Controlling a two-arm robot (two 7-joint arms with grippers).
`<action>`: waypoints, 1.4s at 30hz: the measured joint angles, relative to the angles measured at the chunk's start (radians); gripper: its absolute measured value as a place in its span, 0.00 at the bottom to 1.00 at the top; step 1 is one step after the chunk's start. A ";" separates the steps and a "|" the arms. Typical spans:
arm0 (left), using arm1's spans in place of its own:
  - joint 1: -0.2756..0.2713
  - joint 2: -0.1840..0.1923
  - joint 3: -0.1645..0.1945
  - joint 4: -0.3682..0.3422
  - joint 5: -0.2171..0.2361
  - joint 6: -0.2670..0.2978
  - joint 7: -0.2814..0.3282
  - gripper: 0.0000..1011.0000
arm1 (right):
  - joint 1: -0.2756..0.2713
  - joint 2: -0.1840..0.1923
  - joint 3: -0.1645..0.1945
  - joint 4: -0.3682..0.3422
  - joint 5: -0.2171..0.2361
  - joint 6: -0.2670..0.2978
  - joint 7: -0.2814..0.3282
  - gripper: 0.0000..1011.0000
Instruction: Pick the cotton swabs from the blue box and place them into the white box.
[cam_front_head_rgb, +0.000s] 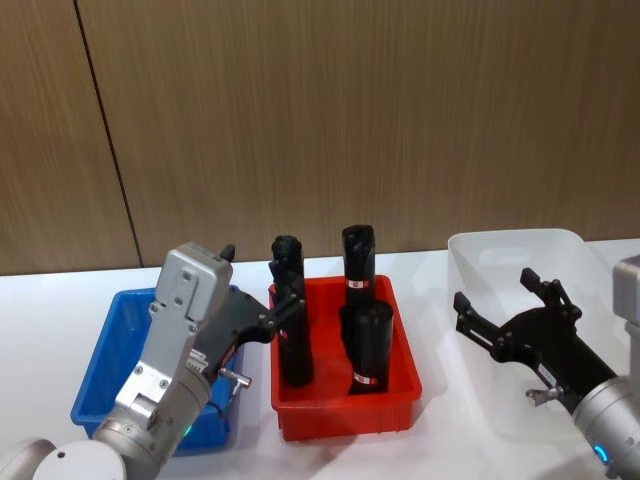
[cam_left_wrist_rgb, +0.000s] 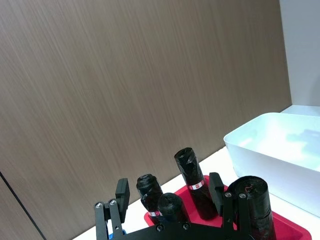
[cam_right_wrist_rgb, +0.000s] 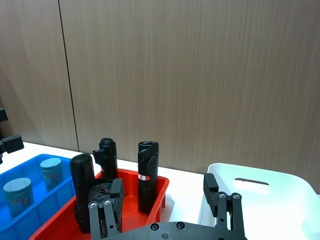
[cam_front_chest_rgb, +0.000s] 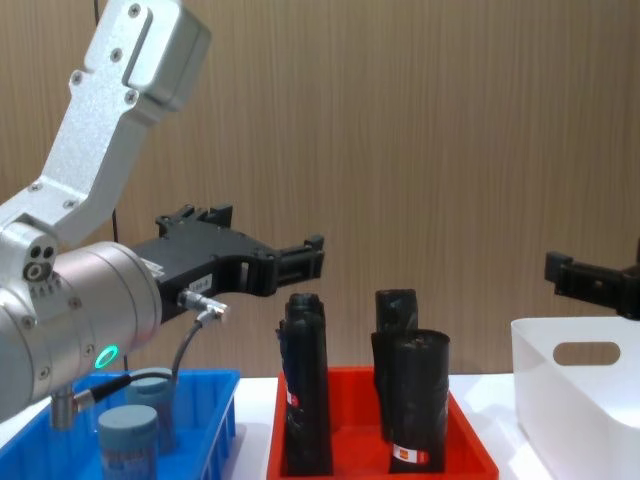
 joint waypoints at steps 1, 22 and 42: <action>0.000 0.000 0.000 0.000 0.000 0.000 0.000 0.99 | 0.000 0.000 0.000 0.000 0.000 0.000 0.000 0.99; 0.000 0.000 0.000 0.000 0.000 0.000 0.000 0.99 | 0.000 0.000 0.000 0.000 0.000 0.000 0.000 0.99; 0.013 0.033 -0.029 -0.001 -0.029 0.035 -0.005 0.99 | 0.000 0.000 0.000 0.000 0.000 0.000 0.000 0.99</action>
